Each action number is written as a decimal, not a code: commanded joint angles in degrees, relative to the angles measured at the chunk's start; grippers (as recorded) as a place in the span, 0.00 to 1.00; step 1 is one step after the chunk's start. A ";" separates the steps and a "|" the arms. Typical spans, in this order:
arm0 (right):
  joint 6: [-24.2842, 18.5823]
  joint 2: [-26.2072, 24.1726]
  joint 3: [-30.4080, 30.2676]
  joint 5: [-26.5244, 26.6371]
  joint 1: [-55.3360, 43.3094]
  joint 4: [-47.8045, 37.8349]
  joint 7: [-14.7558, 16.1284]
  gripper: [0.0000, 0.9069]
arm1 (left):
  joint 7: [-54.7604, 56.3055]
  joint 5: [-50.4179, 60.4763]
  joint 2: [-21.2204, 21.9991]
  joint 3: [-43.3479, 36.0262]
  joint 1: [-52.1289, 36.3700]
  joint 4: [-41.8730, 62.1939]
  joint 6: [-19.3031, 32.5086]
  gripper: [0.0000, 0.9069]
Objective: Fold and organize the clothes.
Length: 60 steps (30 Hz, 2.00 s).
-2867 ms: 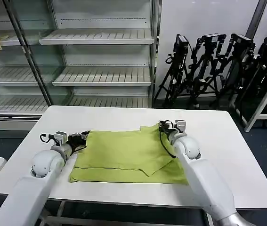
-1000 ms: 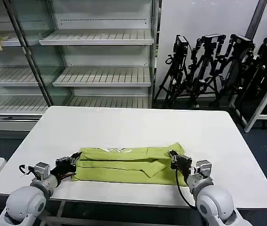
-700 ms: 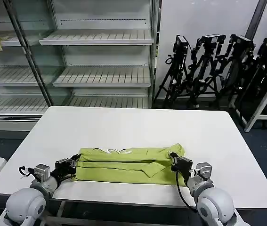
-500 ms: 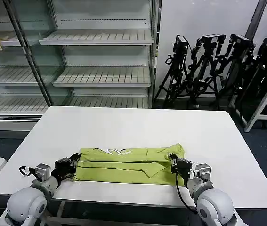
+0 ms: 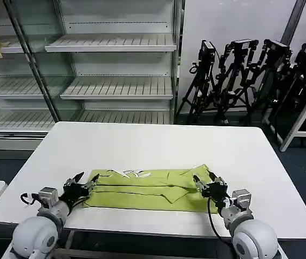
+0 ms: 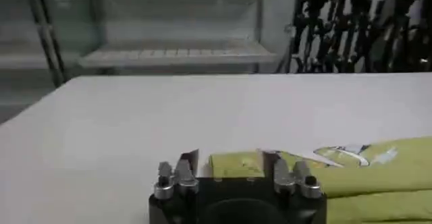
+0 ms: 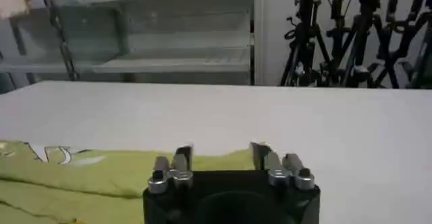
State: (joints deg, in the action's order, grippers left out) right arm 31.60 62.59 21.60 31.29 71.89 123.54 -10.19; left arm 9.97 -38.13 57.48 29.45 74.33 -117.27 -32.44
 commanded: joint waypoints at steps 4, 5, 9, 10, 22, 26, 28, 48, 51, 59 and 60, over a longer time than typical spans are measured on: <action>-0.17 0.04 0.54 -1.19 0.48 1.22 0.16 1.00 | 7.76 -3.76 2.91 -2.71 0.39 1.08 -0.69 1.00; -0.17 0.09 0.31 -1.33 0.29 1.10 0.11 1.00 | 7.34 -3.77 3.09 -2.92 0.22 1.36 -0.73 0.44; -0.18 0.34 -0.14 -1.70 0.10 1.21 0.05 1.00 | 7.67 -3.34 3.71 -3.84 -0.13 1.95 -0.73 0.02; -0.18 0.34 -0.14 -1.69 0.11 1.24 0.05 1.00 | 7.65 -3.35 3.77 -3.95 -0.08 1.90 -0.73 0.01; -0.23 0.61 0.25 -2.17 0.61 1.16 0.08 1.00 | 8.08 -2.03 4.83 -5.97 -0.19 2.34 -0.69 0.01; -0.16 0.71 0.21 -2.09 0.58 1.26 0.15 1.00 | 6.27 4.16 5.04 -6.15 -0.30 2.11 -0.60 0.01; 0.05 0.61 -0.06 -2.09 0.45 1.24 0.25 1.00 | 4.55 7.17 4.54 -5.80 -0.49 1.77 -0.61 0.02; -0.44 -0.87 0.08 -1.45 -1.07 0.54 0.90 1.00 | -7.92 15.64 -13.13 26.39 8.05 1.92 1.83 0.01; -0.50 -0.71 0.09 -1.52 -0.90 0.60 0.90 1.00 | -8.30 17.62 -11.53 24.01 6.28 -2.25 0.73 0.01; -0.50 -2.40 2.81 -1.18 -0.71 1.45 0.92 1.00 | -7.44 24.09 -4.21 3.47 1.98 -15.99 -0.62 0.01; -0.47 -2.37 2.99 -1.18 -0.73 1.54 0.92 1.00 | -7.33 24.16 -3.36 1.47 1.48 -16.50 -0.62 0.01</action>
State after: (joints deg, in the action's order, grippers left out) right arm 31.08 61.01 23.08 29.95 71.25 124.84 -9.23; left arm 3.71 -21.17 50.63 44.93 78.40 -121.40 -32.19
